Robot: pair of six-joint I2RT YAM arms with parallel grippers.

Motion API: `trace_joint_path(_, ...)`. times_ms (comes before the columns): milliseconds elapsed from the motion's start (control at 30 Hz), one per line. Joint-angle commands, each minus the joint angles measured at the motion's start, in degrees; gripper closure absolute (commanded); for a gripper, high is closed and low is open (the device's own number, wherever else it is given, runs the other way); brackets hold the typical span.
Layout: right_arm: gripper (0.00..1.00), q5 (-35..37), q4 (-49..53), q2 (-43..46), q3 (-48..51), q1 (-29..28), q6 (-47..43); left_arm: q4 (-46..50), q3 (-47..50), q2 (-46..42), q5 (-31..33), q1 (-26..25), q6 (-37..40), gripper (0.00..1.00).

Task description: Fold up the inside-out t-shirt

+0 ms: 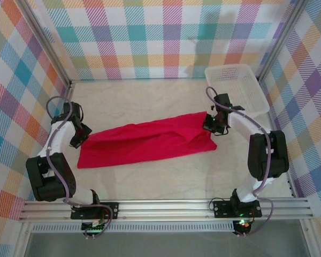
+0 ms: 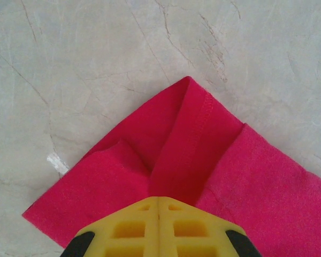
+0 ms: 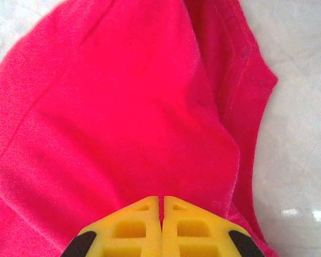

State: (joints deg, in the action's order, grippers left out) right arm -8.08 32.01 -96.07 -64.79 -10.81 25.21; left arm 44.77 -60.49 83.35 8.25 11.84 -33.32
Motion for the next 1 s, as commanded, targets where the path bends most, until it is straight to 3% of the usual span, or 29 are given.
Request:
trace_joint_path(0,0.93,-2.55,-0.88,2.96,3.85,0.5,1.82,-0.85,3.23,-1.26,1.16,0.69,-1.45,1.0)
trace_joint_path(200,0.83,-0.54,0.38,4.48,7.48,0.44,3.86,-2.2,7.54,-2.4,4.32,0.68,-3.28,1.0)
trace_joint_path(267,0.77,2.21,3.17,6.21,5.84,0.06,4.18,-1.11,5.64,-2.58,5.38,0.69,-3.25,0.8)
trace_joint_path(333,0.63,3.47,4.51,8.29,3.8,-1.28,4.69,-0.85,3.54,-2.99,5.31,0.24,-3.67,0.68)
trace_joint_path(433,0.5,4.7,5.81,8.53,-1.57,-5.53,5.33,-0.95,0.14,-3.41,6.07,-3.46,-5.35,0.59)
trace_joint_path(500,0.49,3.38,5.01,5.64,-5.72,-7.58,6.52,-2.77,-0.91,-2.79,4.16,-7.87,-7.9,0.58)
trace_joint_path(567,0.48,-0.94,1.21,1.28,-8.53,-8.34,8.41,-8.22,-0.08,-0.76,-2.07,-11.57,-10.61,0.58)
trace_joint_path(700,0.49,-5.71,-3.96,-10.37,-14.47,-8.09,11.46,-12.34,-2.69,10.08,-8.1,-15.44,-13.01,0.6)
trace_joint_path(833,0.49,-5.09,-3.1,-16.92,-13.8,-6.53,12.08,-11.27,-5.38,18.69,-7.25,-12.21,-10.28,0.62)
trace_joint_path(967,0.49,-3.0,-4.24,-15.74,-4.45,-4.48,10.81,-9.98,-5.37,21.67,-4.7,-6.98,-7.59,0.6)
